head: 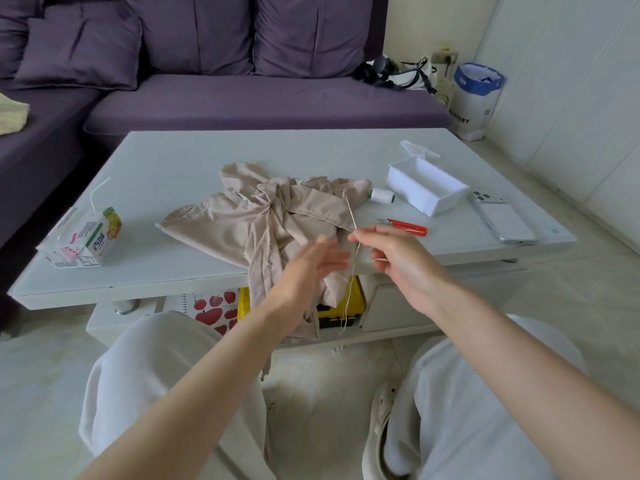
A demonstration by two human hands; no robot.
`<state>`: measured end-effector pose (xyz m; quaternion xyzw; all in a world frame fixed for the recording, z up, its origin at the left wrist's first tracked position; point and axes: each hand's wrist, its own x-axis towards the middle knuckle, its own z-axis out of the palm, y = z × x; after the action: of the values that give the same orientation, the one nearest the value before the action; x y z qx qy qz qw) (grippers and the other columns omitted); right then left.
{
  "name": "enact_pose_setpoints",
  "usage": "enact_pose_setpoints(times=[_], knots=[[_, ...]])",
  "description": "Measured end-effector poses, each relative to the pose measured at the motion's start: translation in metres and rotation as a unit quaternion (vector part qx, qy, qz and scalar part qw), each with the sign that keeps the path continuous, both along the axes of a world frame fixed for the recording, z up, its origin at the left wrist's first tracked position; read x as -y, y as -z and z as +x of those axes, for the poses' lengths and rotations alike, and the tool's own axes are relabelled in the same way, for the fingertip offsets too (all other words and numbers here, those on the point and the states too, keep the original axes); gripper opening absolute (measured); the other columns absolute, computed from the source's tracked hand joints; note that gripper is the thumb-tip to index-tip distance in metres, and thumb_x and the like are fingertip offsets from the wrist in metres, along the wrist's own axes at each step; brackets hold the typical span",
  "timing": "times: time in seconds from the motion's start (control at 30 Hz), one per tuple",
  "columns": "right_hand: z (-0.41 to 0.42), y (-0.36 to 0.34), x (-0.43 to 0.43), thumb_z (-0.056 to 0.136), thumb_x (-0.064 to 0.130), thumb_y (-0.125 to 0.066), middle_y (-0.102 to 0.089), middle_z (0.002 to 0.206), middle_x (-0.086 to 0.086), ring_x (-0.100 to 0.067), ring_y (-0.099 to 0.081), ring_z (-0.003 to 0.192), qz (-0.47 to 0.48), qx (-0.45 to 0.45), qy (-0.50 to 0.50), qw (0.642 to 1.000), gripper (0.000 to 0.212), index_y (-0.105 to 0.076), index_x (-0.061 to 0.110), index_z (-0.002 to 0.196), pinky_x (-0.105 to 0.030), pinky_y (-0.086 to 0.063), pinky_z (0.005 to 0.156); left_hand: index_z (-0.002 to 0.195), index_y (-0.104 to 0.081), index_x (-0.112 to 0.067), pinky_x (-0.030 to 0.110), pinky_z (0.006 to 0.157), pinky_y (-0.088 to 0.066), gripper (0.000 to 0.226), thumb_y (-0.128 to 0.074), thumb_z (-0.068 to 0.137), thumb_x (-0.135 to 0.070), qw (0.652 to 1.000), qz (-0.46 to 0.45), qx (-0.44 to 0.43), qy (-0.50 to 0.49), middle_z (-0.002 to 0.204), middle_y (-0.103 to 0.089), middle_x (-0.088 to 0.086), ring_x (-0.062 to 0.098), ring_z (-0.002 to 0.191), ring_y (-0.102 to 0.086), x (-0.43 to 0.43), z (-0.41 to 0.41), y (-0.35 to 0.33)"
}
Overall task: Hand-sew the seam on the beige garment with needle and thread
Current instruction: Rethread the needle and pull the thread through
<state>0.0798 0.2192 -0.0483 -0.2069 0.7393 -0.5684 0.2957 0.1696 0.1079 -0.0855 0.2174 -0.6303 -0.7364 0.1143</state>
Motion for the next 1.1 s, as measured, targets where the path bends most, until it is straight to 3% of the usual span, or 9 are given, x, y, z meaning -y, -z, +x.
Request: enact_pose_setpoints(times=[0.07,0.17,0.23,0.33,0.47,0.67,0.9,1.0,1.1], knots=[[-0.005,0.004,0.0,0.094,0.02,-0.055,-0.057,0.079,0.01,-0.008,-0.046,0.074,-0.016,0.027,0.033,0.999,0.016,-0.066,0.019,0.083,-0.023,-0.036,0.072,0.115,-0.057,-0.009,0.02,0.075,-0.05,0.028,-0.038,0.102,-0.025,0.997,0.006,-0.003,0.071,0.089,-0.069,0.004,0.017,0.08,-0.067,-0.011,-0.004,-0.004],[-0.024,0.016,-0.003,0.093,0.016,-0.055,-0.055,0.078,0.005,-0.009,-0.049,0.074,-0.048,0.113,0.1,0.987,0.014,-0.065,0.016,0.083,-0.021,-0.039,0.065,0.101,-0.064,-0.008,0.017,0.053,-0.034,0.023,-0.044,0.101,-0.019,0.995,-0.037,0.007,0.092,0.053,-0.038,-0.006,0.007,0.045,-0.038,-0.015,-0.005,-0.014],[-0.04,0.027,-0.008,0.092,0.013,-0.058,-0.054,0.078,0.003,-0.008,-0.05,0.069,-0.049,0.161,0.158,0.973,0.011,-0.064,0.014,0.082,-0.017,-0.043,0.056,0.092,-0.066,-0.012,0.016,0.047,-0.025,0.025,-0.043,0.101,-0.019,0.994,-0.086,0.014,0.071,0.05,-0.029,-0.009,0.005,0.043,-0.026,-0.013,-0.002,-0.022],[-0.061,0.048,-0.019,0.09,0.008,-0.058,-0.052,0.072,0.001,-0.007,-0.048,0.06,-0.05,0.202,0.221,0.953,0.01,-0.062,0.01,0.082,-0.012,-0.042,0.041,0.084,-0.064,-0.014,0.021,0.048,-0.02,0.029,-0.042,0.101,-0.019,0.989,-0.143,-0.01,0.046,0.041,-0.037,-0.015,0.008,0.046,-0.023,-0.007,0.005,-0.038],[-0.078,0.069,-0.032,0.091,0.009,-0.057,-0.051,0.068,0.001,-0.006,-0.047,0.056,-0.014,0.2,0.254,0.946,0.009,-0.057,0.012,0.083,-0.011,-0.041,0.04,0.082,-0.061,-0.011,0.009,0.044,-0.027,0.03,-0.039,0.102,-0.015,0.98,-0.188,-0.061,0.019,0.038,-0.045,-0.018,0.0,0.038,-0.036,-0.001,0.01,-0.056],[-0.094,0.075,-0.033,0.091,0.008,-0.056,-0.051,0.064,0.0,-0.007,-0.045,0.052,0.012,0.186,0.277,0.943,0.014,-0.057,0.009,0.077,-0.011,-0.038,0.036,0.081,-0.067,-0.014,0.012,0.042,-0.022,0.033,-0.04,0.101,-0.019,0.973,-0.21,-0.101,-0.004,0.043,-0.032,-0.014,0.005,0.042,-0.024,0.007,0.008,-0.065],[-0.116,0.065,-0.011,0.09,0.014,-0.057,-0.063,0.073,-0.008,-0.009,-0.054,0.047,0.058,0.088,0.235,0.966,0.015,-0.059,0.006,0.078,-0.016,-0.045,0.047,0.076,-0.067,-0.013,0.015,0.041,-0.02,0.036,-0.041,0.101,-0.019,0.973,-0.226,-0.054,0.019,0.051,-0.026,-0.002,0.008,0.044,-0.021,0.014,-0.004,-0.061],[-0.109,0.051,0.0,0.091,0.03,-0.046,-0.058,0.086,-0.015,-0.028,-0.057,0.075,0.188,-0.139,0.147,0.961,0.03,-0.053,0.006,0.075,-0.03,-0.04,0.067,0.077,-0.066,-0.01,0.016,0.042,-0.021,0.036,-0.041,0.101,-0.018,0.97,-0.24,-0.013,0.038,0.05,-0.027,-0.002,0.008,0.042,-0.021,0.018,-0.013,-0.059],[-0.074,0.02,0.011,0.1,0.033,-0.041,-0.059,0.12,-0.008,-0.014,-0.058,0.088,0.052,-0.23,0.024,0.972,0.034,-0.057,0.01,0.119,-0.028,-0.043,0.077,0.08,-0.066,-0.003,0.014,0.042,-0.023,0.034,-0.041,0.1,-0.014,0.965,-0.257,0.009,0.058,0.046,-0.031,-0.007,0.005,0.04,-0.024,0.02,-0.022,-0.057]])
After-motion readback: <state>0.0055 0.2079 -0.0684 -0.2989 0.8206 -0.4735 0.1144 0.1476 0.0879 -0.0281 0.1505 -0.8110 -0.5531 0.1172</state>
